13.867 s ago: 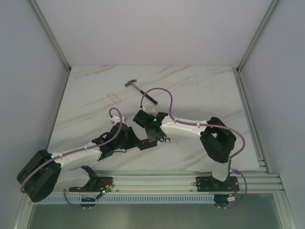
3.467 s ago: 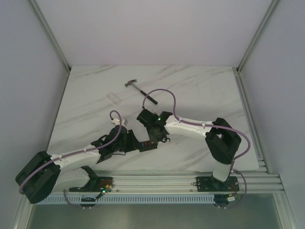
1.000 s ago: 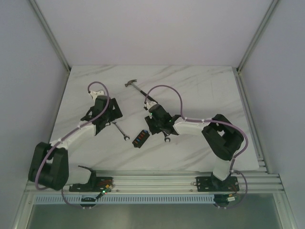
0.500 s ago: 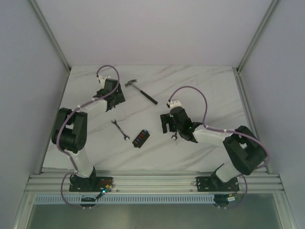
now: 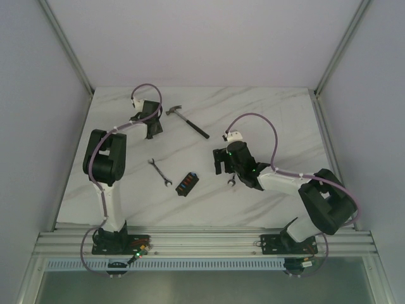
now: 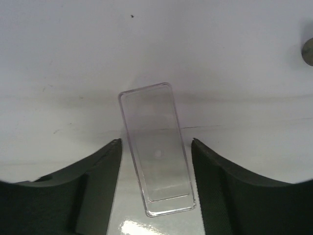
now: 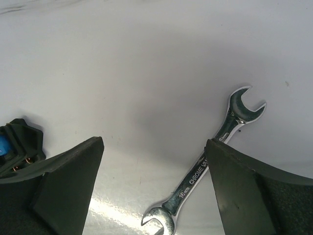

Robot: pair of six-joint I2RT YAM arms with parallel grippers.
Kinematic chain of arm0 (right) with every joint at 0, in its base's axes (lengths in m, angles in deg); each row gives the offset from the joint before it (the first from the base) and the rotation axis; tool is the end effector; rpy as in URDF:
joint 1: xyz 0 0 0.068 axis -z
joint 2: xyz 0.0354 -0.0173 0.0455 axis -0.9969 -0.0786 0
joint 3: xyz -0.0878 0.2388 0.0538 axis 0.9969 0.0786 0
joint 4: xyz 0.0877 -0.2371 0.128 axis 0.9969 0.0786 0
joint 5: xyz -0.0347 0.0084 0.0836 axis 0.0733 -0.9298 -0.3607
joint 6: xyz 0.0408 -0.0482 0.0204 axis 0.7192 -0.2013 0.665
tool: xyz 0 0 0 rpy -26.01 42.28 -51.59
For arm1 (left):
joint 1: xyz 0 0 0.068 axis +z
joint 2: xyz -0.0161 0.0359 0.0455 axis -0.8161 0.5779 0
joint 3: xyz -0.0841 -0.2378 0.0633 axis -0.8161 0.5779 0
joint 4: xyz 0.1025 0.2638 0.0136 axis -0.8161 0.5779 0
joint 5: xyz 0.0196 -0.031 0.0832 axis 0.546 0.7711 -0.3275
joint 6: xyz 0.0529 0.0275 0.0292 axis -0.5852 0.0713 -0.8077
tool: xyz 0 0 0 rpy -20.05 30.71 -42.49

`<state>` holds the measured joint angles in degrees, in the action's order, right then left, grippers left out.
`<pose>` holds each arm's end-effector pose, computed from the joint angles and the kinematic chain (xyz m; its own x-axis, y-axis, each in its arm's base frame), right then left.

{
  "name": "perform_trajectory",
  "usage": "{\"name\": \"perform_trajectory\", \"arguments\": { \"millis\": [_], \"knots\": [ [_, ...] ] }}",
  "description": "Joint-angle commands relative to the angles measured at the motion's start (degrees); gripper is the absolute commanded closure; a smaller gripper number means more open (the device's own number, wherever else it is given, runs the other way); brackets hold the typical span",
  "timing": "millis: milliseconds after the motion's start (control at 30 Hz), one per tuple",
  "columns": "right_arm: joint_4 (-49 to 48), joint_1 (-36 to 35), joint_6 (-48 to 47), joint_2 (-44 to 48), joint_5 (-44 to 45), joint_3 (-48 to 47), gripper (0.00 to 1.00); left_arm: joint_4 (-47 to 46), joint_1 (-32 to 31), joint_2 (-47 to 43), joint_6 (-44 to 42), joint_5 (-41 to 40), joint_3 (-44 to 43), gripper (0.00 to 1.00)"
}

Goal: Snap on the fuse box
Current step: Pick up the fuse box cover from the center of the board.

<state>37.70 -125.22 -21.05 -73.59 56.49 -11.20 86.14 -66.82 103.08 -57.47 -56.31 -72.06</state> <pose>0.2653 0.2063 0.1425 -0.5074 -0.1070 -0.8550 -0.3750 0.9208 0.1073 0.4572 -0.0755 0.1178 -0.5733 -0.3228 -0.7531 -0.4242 0.9033 -0.0642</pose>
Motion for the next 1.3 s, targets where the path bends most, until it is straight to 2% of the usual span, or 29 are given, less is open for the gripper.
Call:
{"name": "perform_trajectory", "arguments": {
  "millis": [0,200,400,667,867,1100,1267],
  "knots": [
    [-1.92,0.24,0.28,-0.63,-1.16,0.10,0.08,1.50,0.16,-1.65,-0.65,1.20,-0.17,0.42],
    [-1.83,0.26,-0.29,0.34,-1.82,0.35,0.08,1.88,0.16,-5.34,-1.40,4.67,2.71,0.53],
    [-2.47,0.17,-0.86,0.84,-5.14,0.48,0.09,1.97,-0.94,-14.22,-3.17,12.11,9.07,0.61],
    [-3.10,0.18,-0.76,3.20,-4.86,1.77,0.09,1.98,-9.35,-30.62,-6.23,16.33,22.73,0.61],
    [-4.45,0.17,-0.78,5.19,-3.04,3.39,0.10,2.04,-15.75,-42.43,-8.99,21.60,29.91,0.61],
    [-7.10,0.17,-1.58,8.81,-1.03,6.26,0.08,2.24,-21.02,-49.00,-11.00,26.96,36.16,0.61],
    [-9.03,0.17,-0.97,10.55,0.43,8.02,0.08,2.28,-26.26,-48.83,-12.39,24.78,38.08,0.62]
  ]
}}
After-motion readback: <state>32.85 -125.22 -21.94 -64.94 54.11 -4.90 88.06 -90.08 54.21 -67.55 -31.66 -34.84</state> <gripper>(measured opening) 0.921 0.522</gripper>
